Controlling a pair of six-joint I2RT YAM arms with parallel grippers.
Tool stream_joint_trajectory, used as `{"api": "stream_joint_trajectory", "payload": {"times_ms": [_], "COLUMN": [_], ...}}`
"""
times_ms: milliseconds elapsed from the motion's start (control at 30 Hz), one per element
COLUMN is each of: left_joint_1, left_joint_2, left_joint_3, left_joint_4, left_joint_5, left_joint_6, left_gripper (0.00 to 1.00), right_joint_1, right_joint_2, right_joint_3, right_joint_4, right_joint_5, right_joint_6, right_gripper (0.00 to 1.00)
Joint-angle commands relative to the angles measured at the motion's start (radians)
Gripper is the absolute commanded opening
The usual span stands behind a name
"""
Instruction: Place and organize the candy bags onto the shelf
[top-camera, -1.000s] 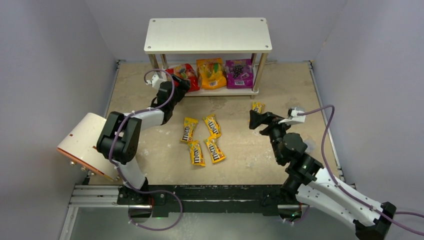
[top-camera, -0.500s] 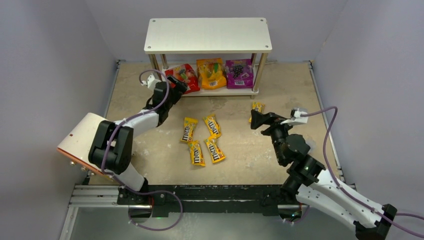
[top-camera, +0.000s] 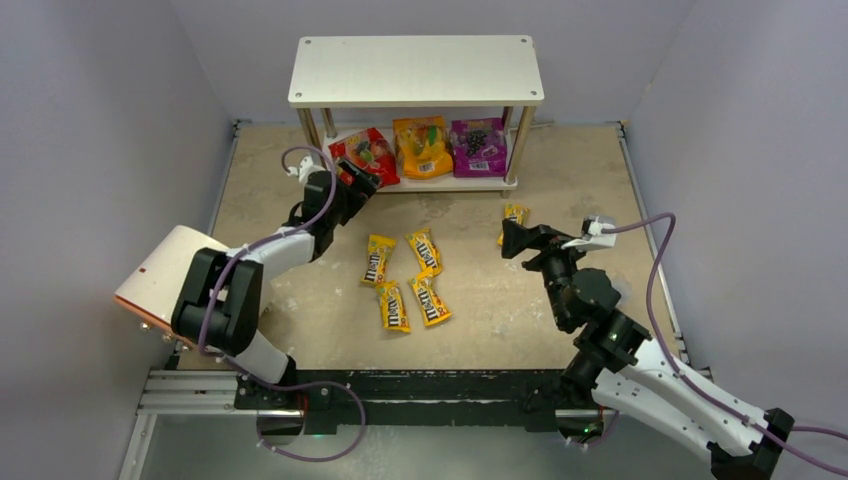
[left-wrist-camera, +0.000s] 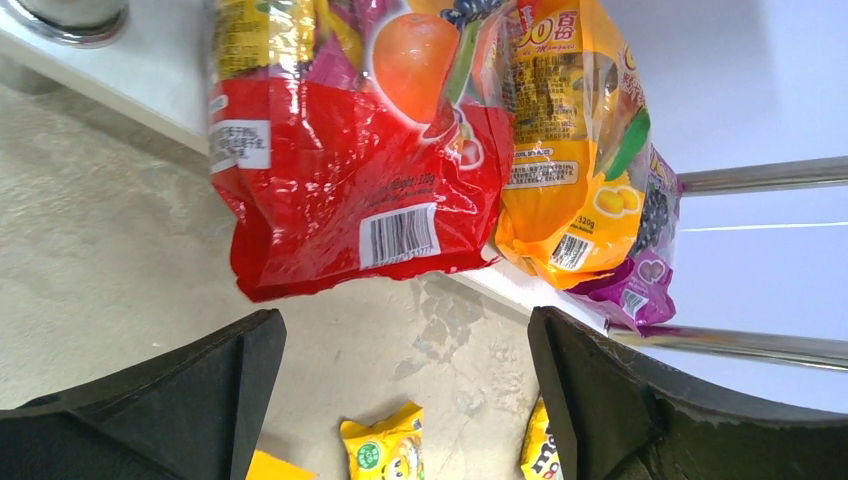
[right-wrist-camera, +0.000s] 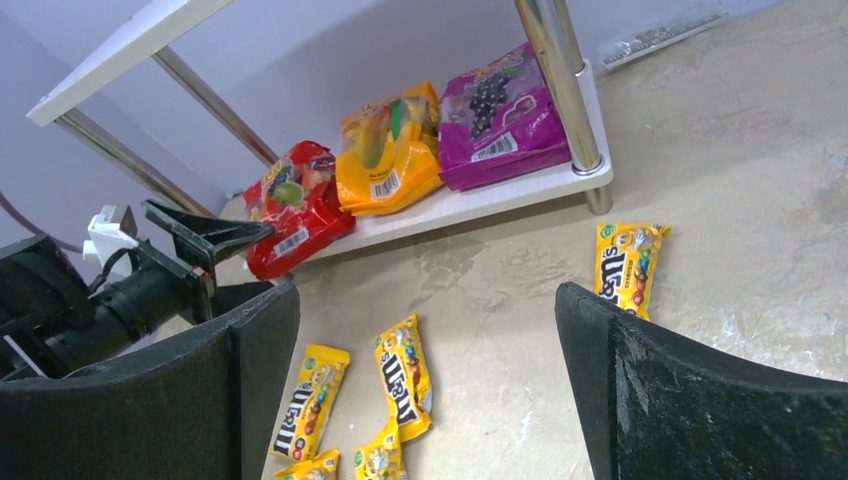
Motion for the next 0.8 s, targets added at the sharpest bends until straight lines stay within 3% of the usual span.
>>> {"api": "stream_joint_trajectory", "payload": {"times_ms": [0,467,767], "left_joint_1": [0.005,0.048,0.065], "left_joint_2": [0.059,0.168,0.236], "left_joint_3": [0.074,0.233,0.283], "left_joint_4": [0.070,-0.002,0.041], "left_joint_5": [0.048,-0.020,0.098], "left_joint_6": [0.007,0.091,0.098], "left_gripper": [0.98,0.99,0.98], "right_joint_1": [-0.003,-0.004,-0.003], "right_joint_2": [0.000,0.019,0.025], "right_joint_3": [-0.010,-0.007,-0.007], "right_joint_4": [0.034,0.036,0.032], "right_joint_5": [0.006,0.035,0.052], "right_joint_6": [-0.001,-0.020,-0.029], "right_gripper": [0.99,0.99,0.99]}}
